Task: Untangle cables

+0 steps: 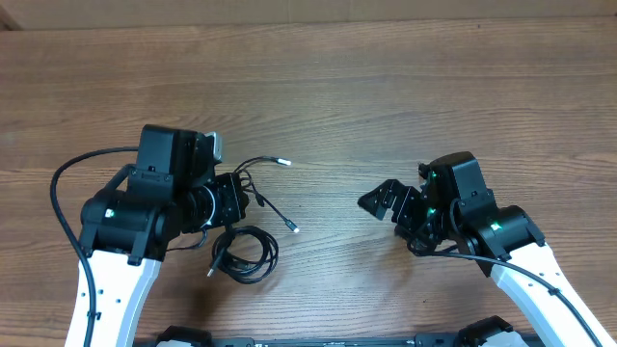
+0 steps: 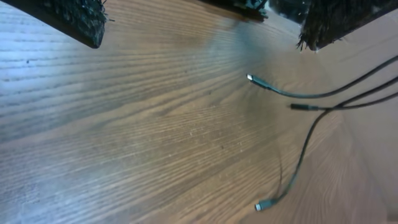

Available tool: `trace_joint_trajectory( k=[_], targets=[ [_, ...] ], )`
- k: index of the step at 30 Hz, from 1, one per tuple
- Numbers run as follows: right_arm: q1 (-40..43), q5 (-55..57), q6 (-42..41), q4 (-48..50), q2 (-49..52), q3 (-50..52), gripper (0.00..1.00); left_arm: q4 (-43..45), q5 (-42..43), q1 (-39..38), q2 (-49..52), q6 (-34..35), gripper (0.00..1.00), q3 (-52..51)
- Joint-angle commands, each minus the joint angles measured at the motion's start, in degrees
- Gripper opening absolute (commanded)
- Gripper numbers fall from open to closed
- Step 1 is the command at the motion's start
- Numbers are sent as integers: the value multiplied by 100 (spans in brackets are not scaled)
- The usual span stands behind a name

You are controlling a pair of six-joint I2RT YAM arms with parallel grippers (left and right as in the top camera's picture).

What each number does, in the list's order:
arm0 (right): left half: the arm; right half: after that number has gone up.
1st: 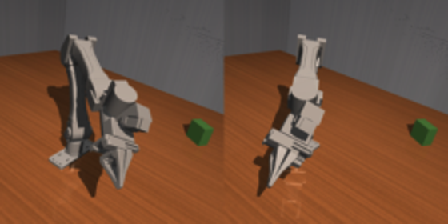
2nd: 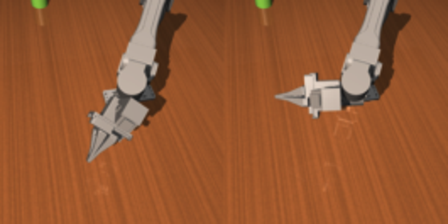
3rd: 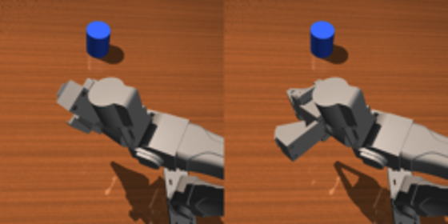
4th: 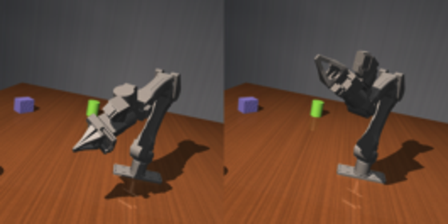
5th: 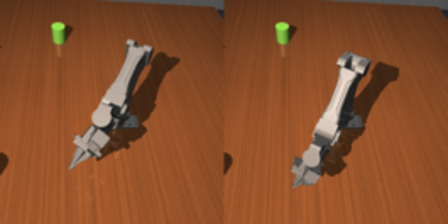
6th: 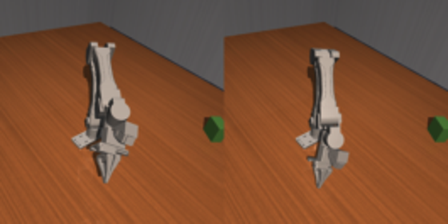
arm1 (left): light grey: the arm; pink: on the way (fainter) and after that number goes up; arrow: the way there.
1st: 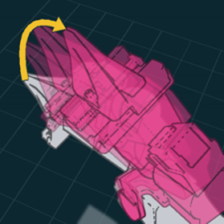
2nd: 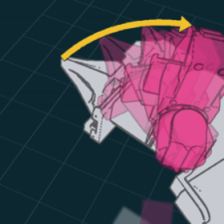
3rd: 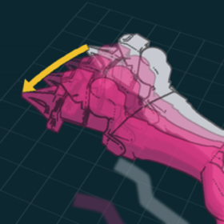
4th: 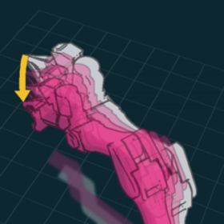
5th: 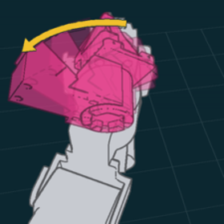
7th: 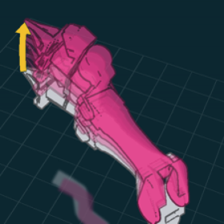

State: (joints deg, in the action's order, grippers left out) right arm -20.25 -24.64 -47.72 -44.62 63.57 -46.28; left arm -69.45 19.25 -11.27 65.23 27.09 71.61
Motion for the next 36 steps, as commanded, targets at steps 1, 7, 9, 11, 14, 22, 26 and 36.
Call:
trace_joint_trajectory(
  k=[1,7,9,11,14,22,26,36],
  targets=[
    [2,754,24,304,-72,-17,100,-15,-15,-37,-63,369,5,50],
    [2,162,-44,496,-72,-17,100,-17,-11,-37,-63,380,4,50],
    [2,-234,-44,586,-72,-17,100,-15,48,-37,-61,382,4,50],
    [2,-328,-44,767,-72,-17,100,15,146,-37,-50,380,4,50],
    [0,-632,-42,1008,-72,-17,100,92,201,-37,-4,380,4,50],
    [-55,-1707,-15,905,-133,-17,89,125,155,-39,166,844,4,50],
    [-400,-1469,-44,632,-505,-17,81,177,153,-37,258,957,4,50],
    [-1884,1320,-1047,-291,-1915,-17,83,372,114,-37,297,981,4,50]
  ],
)
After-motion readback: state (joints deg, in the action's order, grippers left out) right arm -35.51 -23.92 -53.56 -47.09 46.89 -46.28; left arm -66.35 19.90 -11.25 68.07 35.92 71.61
